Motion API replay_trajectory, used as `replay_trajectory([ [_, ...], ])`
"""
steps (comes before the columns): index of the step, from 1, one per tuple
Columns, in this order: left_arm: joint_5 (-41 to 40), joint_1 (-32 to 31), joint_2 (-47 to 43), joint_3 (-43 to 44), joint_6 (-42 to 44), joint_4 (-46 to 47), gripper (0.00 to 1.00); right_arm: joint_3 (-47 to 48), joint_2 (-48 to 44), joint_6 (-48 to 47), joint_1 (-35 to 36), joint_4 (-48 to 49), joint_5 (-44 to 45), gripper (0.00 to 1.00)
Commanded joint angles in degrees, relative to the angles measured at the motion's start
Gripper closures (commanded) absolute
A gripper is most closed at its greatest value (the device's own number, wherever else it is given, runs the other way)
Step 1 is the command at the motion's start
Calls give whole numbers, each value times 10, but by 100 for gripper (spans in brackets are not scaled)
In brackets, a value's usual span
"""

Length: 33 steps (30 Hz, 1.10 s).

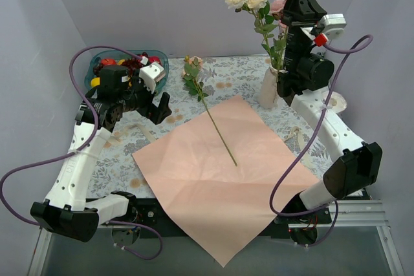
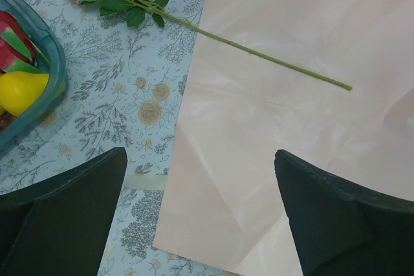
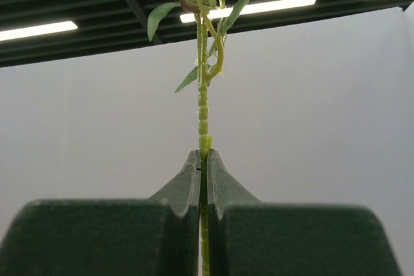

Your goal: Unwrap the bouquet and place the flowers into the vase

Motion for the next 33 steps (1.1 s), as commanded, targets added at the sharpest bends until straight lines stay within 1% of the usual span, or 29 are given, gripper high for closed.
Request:
replay_trajectory([
  [1,8,2,-3,1,7,10,2,27,9,11,-33,97,26,99],
  [6,8,2,19,6,15,18,2,27,46,7,-53,143,25,99],
  [14,15,2,83,59,26,9,2,63,132,-44,-58,207,-26,99],
  [17,15,2,106,79,33,1,2,85,160,-55,-62,228,-55,99],
  [25,-2,2,163,138,42,-37,2,146,233,-68,-86,269,-94,99],
  [29,-10,2,189,168,44,-55,2,186,267,-69,-101,282,-106,99],
  [33,-23,2,214,189,52,-71,2,227,303,-59,-112,294,-100,99],
])
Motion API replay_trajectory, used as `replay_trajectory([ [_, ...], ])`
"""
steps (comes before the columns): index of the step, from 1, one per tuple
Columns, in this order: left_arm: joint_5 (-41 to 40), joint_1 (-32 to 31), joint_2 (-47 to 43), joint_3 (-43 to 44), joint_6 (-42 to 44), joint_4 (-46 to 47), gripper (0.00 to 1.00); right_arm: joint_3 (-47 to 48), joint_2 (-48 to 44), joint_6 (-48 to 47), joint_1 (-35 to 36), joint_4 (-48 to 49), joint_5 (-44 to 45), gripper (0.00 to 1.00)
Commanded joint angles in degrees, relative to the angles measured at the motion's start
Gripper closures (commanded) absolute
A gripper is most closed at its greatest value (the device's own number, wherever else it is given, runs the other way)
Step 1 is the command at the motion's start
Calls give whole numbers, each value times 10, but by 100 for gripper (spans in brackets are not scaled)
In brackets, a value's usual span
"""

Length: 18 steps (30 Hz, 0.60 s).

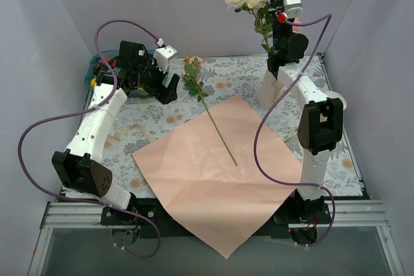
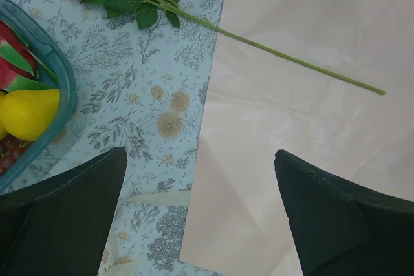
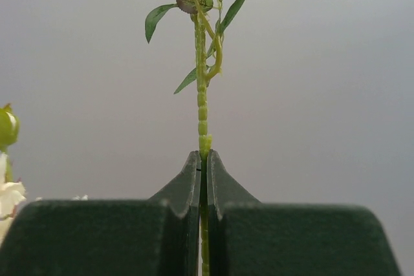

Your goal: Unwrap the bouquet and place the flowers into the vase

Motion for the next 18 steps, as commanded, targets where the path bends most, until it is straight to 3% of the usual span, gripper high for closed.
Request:
replay_trajectory([
  [1,-17,2,20,36,16,-30,2,56,30,2,-13,278,4,99],
  [8,-22,2,66,77,19,-47,2,26,41,14,-29,346,52,99],
  [18,-24,2,82,87,30,-51,2,23,51,22,-32,349,58,99],
])
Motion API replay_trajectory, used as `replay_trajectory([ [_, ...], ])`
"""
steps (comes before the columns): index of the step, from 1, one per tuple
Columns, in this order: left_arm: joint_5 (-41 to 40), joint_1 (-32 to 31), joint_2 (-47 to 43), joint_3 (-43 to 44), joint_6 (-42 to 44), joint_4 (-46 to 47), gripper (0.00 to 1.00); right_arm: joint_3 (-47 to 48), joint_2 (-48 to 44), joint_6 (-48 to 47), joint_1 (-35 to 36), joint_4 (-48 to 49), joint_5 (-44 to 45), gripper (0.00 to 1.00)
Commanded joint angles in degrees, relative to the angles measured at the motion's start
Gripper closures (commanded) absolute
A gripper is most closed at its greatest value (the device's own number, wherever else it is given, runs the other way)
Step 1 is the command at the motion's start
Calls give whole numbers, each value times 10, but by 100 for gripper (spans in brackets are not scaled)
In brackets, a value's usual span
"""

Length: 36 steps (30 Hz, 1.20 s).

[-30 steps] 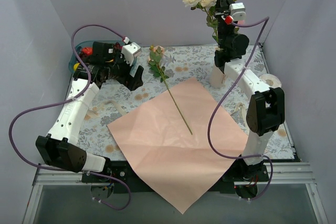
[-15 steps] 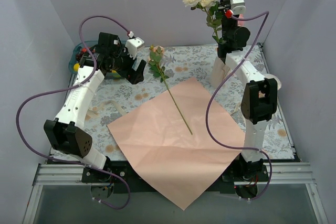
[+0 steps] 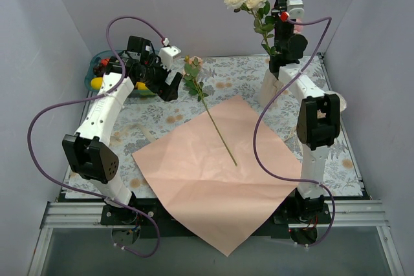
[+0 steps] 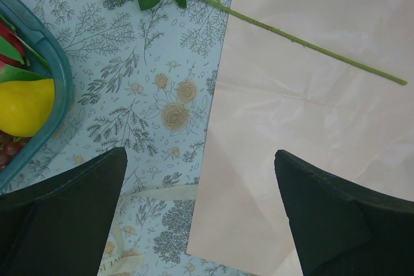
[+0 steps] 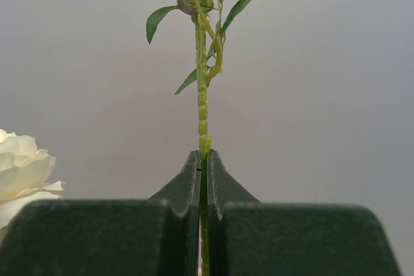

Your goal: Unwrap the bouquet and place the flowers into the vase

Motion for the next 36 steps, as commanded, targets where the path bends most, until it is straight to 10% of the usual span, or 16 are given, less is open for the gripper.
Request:
replay_trajectory([
  [1,-2,2,-10,14,11,2,2,-2,-13,2,-3,351,17,99],
  [6,4,2,-16,-1,12,13,2,-92,-61,-14,-2,351,37,95],
  [9,5,2,-19,0,13,16,2,-140,-98,-33,5,350,52,60],
  [15,9,2,-37,0,12,16,2,-186,-156,-72,26,349,74,36],
  [36,43,2,-132,-134,-25,128,2,-201,-315,-58,54,170,93,51],
])
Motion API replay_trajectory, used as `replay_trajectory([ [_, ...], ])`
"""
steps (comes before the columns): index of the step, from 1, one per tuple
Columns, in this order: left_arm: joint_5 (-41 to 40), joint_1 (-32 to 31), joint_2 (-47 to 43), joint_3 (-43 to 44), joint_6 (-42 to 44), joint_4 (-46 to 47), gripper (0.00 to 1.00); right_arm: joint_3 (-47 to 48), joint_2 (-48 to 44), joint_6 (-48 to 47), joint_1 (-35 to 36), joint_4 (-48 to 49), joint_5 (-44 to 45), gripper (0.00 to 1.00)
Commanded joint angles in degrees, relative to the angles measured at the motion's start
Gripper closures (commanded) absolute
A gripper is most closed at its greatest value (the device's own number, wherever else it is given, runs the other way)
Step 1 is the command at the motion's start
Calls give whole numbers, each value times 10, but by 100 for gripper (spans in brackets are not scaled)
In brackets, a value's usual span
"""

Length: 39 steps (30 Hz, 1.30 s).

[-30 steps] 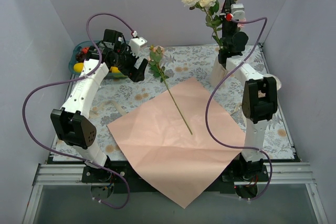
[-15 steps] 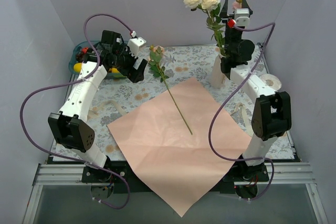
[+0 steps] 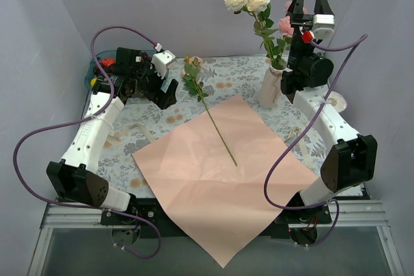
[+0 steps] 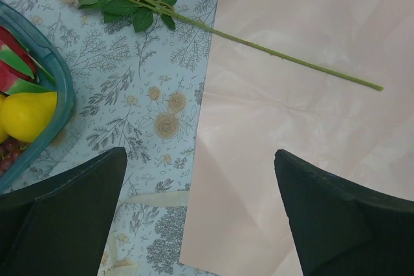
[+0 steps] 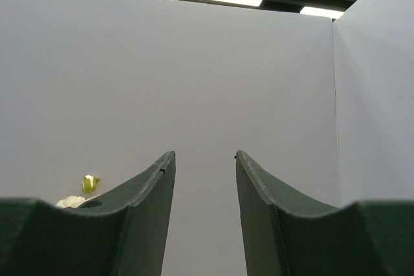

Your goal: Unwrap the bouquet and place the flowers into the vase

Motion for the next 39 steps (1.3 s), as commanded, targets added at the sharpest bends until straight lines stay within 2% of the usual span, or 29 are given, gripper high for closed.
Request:
replay_trajectory([
  [1,19,1,15,-23,-43,82,2,21,-14,35,-1,143,21,51],
  [5,19,1,106,37,-92,132,2,54,-6,70,-3,56,24,51],
  [6,21,1,139,62,-100,137,2,76,-2,80,-3,-26,22,49],
  [8,16,-3,163,77,-122,168,2,114,6,111,-3,-91,18,48],
  [10,1,-12,205,103,-140,239,2,97,-8,122,-3,-85,1,46],
  [11,-16,-18,223,116,-154,291,2,59,-18,132,-1,-69,-7,46],
  [12,-24,-21,244,136,-192,318,2,44,-28,134,0,-55,-12,46],
  [15,-50,-26,378,264,-291,375,2,-16,-81,143,6,-50,-50,45],
  [16,-54,-29,450,357,-308,382,2,-32,-113,146,10,-46,-73,45],
  [18,-57,-43,532,464,-329,385,2,-76,-160,161,16,-39,-102,46],
  [19,-62,-50,563,557,-332,391,2,-89,-176,165,18,-37,-120,47],
  [20,-69,-65,608,574,-336,425,2,-104,-193,178,19,-34,-128,48],
  [22,-92,-80,609,542,-346,501,2,-142,-238,215,19,-26,-144,60],
  [23,-105,-92,586,445,-353,624,2,-153,-251,227,19,-23,-166,66],
  [24,-116,-96,573,394,-361,694,2,-170,-274,246,20,-27,-180,77],
  [25,-119,-97,566,351,-398,761,2,-174,-282,255,20,-30,-199,85],
  [26,-118,-99,566,307,-421,868,2,-178,-289,259,20,-35,-201,94],
  [27,-108,-99,587,312,-447,898,2,-182,-301,264,20,-50,-202,99],
  [29,-91,-103,622,365,-498,894,2,-193,-312,265,20,-63,-200,99],
  [30,-90,-108,659,446,-504,882,2,-197,-323,265,20,-70,-200,99],
  [33,-70,-125,695,520,-514,877,2,-213,-345,258,20,-85,-198,99],
  [36,-98,-147,684,484,-508,953,2,-229,-367,254,20,-104,-193,99],
  [39,-132,-163,684,474,-513,981,2,-239,-389,257,19,-126,-195,99],
])
